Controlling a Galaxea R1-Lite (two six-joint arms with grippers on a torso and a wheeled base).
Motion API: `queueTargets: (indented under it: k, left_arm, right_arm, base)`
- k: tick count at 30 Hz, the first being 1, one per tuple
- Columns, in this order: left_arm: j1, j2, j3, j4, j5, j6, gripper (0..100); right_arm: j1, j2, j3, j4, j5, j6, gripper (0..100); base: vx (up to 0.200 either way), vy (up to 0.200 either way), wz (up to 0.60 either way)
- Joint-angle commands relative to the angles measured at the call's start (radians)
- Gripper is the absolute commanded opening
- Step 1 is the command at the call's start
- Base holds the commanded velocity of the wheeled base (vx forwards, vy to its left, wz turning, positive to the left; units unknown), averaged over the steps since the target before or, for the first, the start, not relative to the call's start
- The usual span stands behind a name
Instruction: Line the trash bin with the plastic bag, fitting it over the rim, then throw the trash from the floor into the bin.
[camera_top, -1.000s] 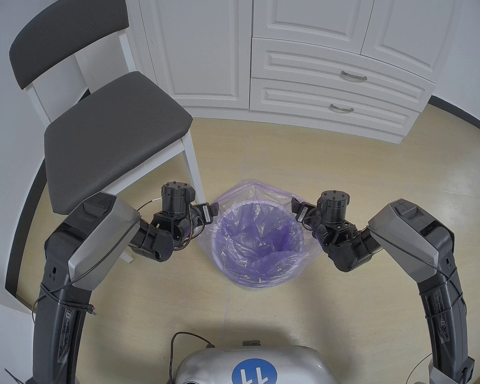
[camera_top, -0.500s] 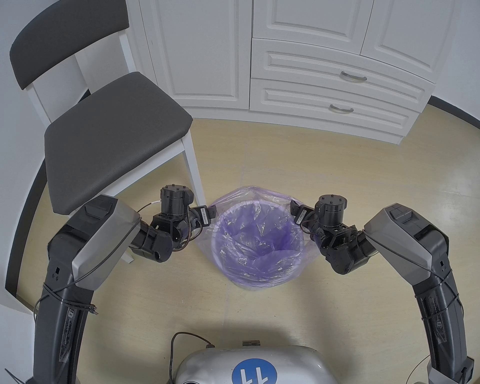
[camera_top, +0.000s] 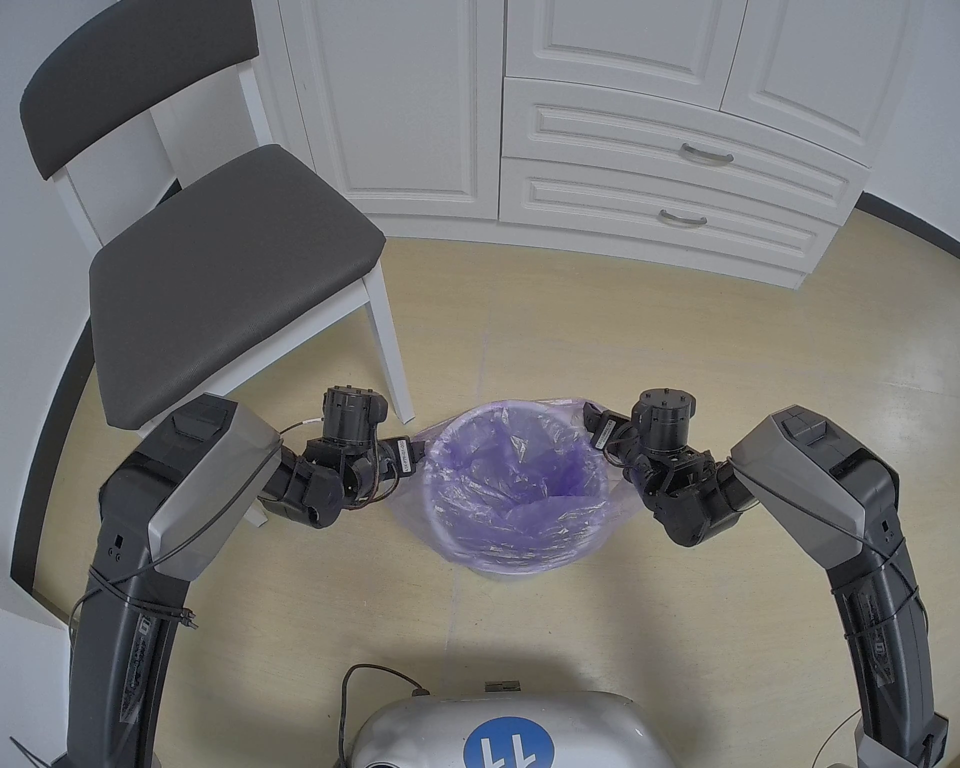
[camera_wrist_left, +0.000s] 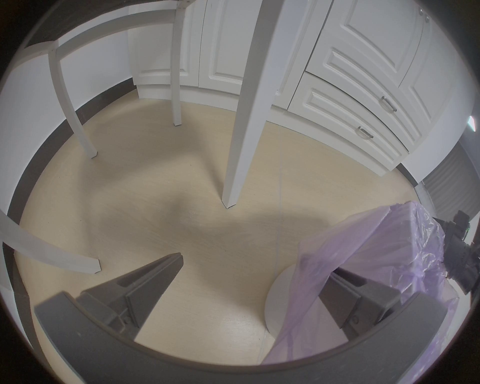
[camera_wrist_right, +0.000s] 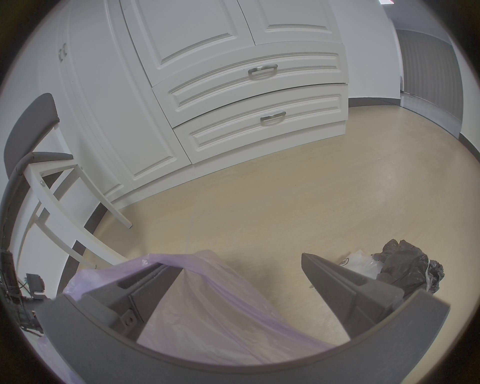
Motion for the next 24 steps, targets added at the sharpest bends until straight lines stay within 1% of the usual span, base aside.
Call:
queueTargets:
  k: [1,5,11,17,22,24]
  left_arm:
    - [0.005,-0.03,0.009,-0.013,-0.002,-0.002,100]
    - [0.003,-0.07,0.026,-0.014,-0.005,-0.011,100]
    - [0.0,-0.131,0.074,-0.014,-0.008,-0.009,100]
    - [-0.002,-0.196,0.13,-0.014,-0.055,-0.011,100]
    - [0.001,-0.226,0.169,-0.001,-0.068,0.0,100]
    - [0.003,-0.226,0.175,0.006,-0.083,0.003,100]
  right_arm:
    - [0.006,-0.028,0.014,0.007,-0.001,0.006,100]
    - [0.018,-0.079,0.051,-0.005,0.001,0.011,100]
    - [0.039,-0.149,0.097,-0.008,0.009,0.043,100]
    - [0.039,-0.177,0.109,-0.01,0.012,0.045,100]
    - [0.023,-0.229,0.148,0.01,0.013,0.026,100]
    - [0.015,-0.247,0.169,0.033,0.019,0.002,100]
  base:
    - [0.0,0.0,0.0]
    - [0.0,0.0,0.0]
    - [0.0,0.0,0.0]
    - [0.0,0.0,0.0]
    - [0.0,0.0,0.0]
    - [0.0,0.0,0.0]
